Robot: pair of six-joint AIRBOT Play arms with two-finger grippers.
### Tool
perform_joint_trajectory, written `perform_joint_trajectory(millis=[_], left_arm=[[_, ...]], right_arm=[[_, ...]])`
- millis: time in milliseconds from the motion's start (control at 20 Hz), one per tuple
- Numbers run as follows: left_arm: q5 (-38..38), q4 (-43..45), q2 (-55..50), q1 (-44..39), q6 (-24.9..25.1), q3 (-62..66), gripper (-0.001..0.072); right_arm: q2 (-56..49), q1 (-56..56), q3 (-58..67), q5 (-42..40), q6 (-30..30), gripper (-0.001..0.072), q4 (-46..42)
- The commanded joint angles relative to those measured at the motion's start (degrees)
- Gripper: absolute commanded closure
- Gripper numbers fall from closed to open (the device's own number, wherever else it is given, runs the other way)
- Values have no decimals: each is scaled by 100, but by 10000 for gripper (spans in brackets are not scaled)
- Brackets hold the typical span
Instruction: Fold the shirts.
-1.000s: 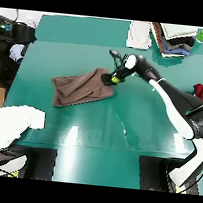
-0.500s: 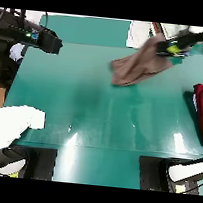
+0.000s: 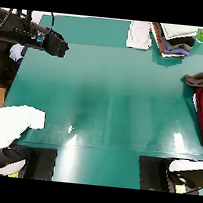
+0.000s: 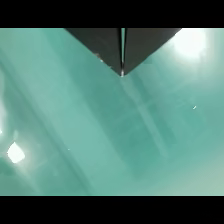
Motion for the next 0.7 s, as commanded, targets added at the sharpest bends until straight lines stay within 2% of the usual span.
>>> perform_joint_trajectory(millis=[0,150,450,650], left_arm=[[7,-149,-4,-7,-20,-2,679],[2,-238,-4,-7,-20,-2,678],[-57,-291,-4,-7,-9,-2,678],[-70,-291,-4,-7,4,-2,678]], right_arm=[[9,-713,9,-118,-4,690,466],[70,-798,9,-236,-7,690,855],[728,-820,9,-879,-131,691,844],[1102,-1047,7,-743,-144,690,835]])
